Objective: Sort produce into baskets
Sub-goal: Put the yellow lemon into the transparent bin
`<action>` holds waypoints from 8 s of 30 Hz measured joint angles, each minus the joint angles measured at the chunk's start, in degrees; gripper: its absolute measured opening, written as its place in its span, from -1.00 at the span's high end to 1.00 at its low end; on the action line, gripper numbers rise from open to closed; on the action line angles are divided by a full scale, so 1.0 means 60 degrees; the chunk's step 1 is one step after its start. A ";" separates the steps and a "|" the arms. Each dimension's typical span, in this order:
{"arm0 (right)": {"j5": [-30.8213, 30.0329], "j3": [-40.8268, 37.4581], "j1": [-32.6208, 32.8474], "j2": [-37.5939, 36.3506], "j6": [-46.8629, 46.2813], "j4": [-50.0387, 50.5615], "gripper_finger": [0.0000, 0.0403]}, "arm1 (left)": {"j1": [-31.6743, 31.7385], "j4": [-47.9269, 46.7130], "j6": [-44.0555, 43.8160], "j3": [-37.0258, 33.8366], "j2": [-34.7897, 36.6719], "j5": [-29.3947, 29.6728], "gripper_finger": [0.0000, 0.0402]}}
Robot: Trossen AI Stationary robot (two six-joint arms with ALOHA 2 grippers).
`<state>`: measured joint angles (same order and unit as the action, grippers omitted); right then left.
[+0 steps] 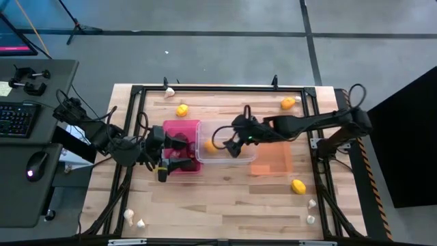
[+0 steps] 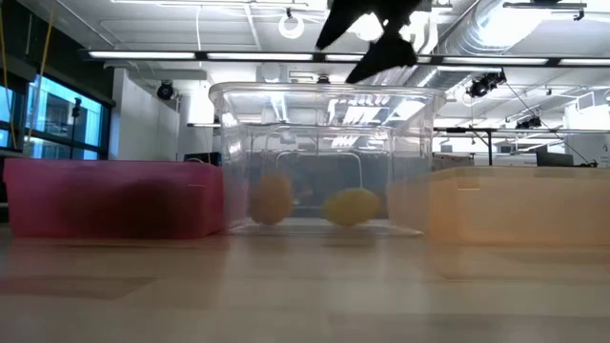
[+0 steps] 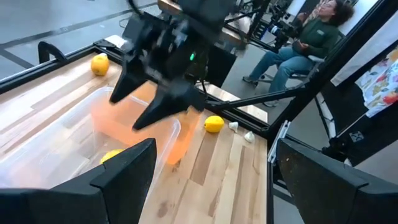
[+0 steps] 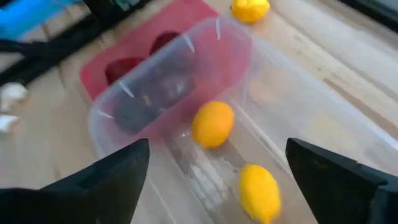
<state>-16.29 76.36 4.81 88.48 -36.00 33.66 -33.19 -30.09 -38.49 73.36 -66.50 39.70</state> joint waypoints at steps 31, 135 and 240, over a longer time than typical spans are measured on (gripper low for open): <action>0.2783 -0.4253 0.7153 -0.1583 -1.0339 0.4893 -0.87 | 0.0667 0.0016 0.0523 0.0000 0.0000 0.0171 -0.59; 0.1649 -0.0710 -0.2912 -0.2217 0.0717 -0.0847 -0.58 | 1.2205 -0.3839 0.2494 0.0004 -0.5591 -0.5866 -0.59; -0.1915 -0.4623 -0.8806 0.1412 -0.5705 -0.0162 -0.58 | 0.6969 0.0224 0.2434 -0.1005 0.1249 -0.3763 -0.49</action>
<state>-27.78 48.62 -48.03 96.96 -70.23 32.69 8.62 -28.75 -23.88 67.33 -59.00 17.12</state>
